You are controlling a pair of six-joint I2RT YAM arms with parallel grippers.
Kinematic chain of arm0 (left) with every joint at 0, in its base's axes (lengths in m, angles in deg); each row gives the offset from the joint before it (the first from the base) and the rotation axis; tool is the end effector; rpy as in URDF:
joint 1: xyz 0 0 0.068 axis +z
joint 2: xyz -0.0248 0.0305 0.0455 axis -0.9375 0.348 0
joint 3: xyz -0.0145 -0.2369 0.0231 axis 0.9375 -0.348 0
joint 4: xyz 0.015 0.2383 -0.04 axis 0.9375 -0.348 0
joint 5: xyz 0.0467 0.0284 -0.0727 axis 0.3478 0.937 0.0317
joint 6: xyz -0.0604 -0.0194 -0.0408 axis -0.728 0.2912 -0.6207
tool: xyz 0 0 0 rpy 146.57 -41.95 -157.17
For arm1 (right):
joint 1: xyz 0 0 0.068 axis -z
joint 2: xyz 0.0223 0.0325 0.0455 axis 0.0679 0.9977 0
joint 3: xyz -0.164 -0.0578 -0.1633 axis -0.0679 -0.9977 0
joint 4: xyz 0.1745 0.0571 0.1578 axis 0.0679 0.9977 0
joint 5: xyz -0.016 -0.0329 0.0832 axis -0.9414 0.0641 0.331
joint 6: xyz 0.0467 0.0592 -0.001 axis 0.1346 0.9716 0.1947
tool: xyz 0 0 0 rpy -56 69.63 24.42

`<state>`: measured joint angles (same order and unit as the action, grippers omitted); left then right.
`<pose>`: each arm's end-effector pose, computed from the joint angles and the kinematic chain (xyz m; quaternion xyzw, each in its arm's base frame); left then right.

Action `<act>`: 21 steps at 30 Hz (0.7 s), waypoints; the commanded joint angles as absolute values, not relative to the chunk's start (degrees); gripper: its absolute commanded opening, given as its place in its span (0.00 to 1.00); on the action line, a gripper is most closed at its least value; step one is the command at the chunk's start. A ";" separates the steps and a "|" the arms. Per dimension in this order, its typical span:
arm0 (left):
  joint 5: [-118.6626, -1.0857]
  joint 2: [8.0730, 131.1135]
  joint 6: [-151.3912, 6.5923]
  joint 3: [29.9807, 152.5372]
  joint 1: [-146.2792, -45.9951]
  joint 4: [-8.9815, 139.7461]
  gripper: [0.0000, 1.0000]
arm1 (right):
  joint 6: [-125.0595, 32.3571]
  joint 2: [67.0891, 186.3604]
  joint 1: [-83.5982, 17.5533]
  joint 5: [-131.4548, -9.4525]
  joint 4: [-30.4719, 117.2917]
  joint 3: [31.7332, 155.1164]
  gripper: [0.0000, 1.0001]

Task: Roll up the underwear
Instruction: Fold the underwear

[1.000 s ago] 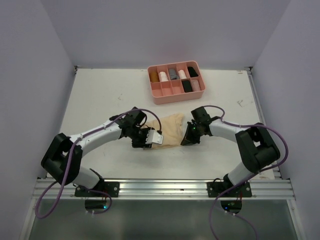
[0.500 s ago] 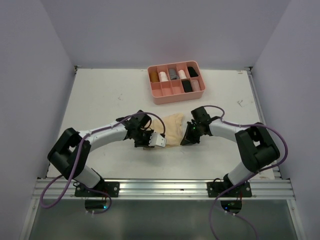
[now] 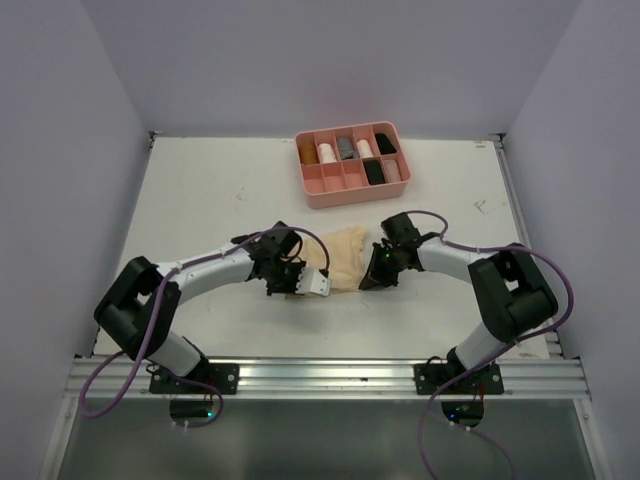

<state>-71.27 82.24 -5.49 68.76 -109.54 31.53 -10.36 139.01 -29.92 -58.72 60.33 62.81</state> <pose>0.1940 -0.1902 0.1235 0.7367 0.6325 -0.1438 0.1910 0.2442 0.1428 0.0916 0.1058 0.9588 0.2522 0.0770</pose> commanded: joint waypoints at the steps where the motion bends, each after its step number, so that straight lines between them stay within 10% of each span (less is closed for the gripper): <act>1: -71.04 78.57 -3.25 68.05 -109.80 28.74 0.00 | -12.38 142.15 -30.17 -64.12 61.45 61.65 0.00; 21: -72.09 85.77 -9.93 66.55 -112.35 32.69 0.00 | -12.74 139.17 -30.17 -63.24 63.90 63.05 0.05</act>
